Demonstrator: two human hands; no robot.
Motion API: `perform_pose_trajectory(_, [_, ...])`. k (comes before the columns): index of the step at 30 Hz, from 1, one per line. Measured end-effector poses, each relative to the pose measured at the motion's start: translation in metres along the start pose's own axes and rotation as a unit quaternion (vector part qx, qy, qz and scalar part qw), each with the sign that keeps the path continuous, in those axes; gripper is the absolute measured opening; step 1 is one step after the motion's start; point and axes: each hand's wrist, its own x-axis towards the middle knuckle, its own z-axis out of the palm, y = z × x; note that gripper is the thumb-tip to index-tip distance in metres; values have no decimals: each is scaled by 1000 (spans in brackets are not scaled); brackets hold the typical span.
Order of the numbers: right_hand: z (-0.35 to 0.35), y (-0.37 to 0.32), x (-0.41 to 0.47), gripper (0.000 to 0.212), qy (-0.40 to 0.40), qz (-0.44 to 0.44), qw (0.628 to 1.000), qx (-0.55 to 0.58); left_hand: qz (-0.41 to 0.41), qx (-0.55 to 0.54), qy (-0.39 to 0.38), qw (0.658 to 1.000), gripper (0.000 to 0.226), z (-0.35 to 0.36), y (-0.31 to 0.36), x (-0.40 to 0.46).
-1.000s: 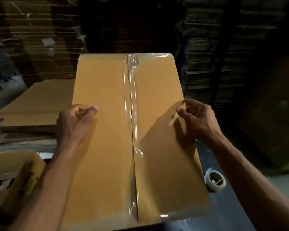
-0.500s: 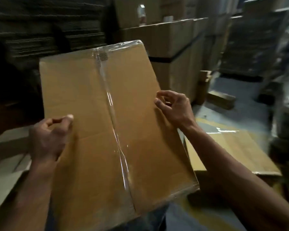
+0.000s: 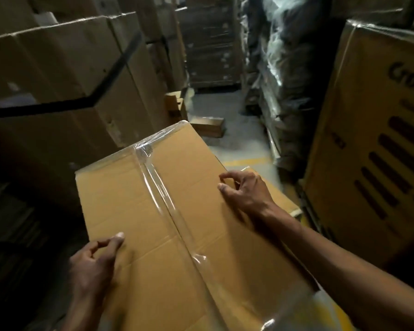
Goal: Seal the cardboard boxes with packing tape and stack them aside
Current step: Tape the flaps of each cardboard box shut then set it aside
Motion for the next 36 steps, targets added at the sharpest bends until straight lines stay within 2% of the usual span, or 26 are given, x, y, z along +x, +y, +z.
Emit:
perform_pose_trajectory(2, [1, 23, 21, 39, -16, 38, 998, -42, -23, -7, -36, 999, 30, 33, -15, 27])
perform_pose_trajectory(4, [2, 40, 40, 38, -36, 66, 995, -70, -57, -7, -63, 996, 43, 62, -27, 52])
perform_pose_trajectory(7, [3, 64, 78, 34, -24, 108, 986, -127, -74, -26, -99, 992, 47, 105, -38, 83])
perform_pose_trajectory(13, [-25, 106, 158, 35, 24, 162, 967, -198, -63, -37, -186, 980, 55, 192, -10, 139])
perform_pose_trajectory(18, [-62, 159, 253, 35, 35, 177, 964, -197, -92, -37, -201, 974, 67, 291, 22, 179])
perform_pose_trajectory(24, [-93, 270, 353, 38, 37, 219, 964, -144, -118, 3, -216, 969, 56, 449, 34, 220])
perform_pose_trajectory(27, [-96, 331, 391, 58, -53, 225, 960, -156, -144, 77, -253, 953, 53, 529, 28, 246])
perform_pose_trajectory(30, [-97, 381, 426, 68, -105, 235, 955, -146, -179, 133, -259, 940, 57, 596, 20, 276])
perform_pose_trajectory(34, [-93, 437, 452, 67, -135, 265, 945, -135, -211, 148, -267, 929, 31, 646, 19, 283])
perform_pose_trajectory(36, [-88, 456, 460, 68, -155, 261, 944, -131, -231, 161, -239, 929, 20, 659, 17, 282])
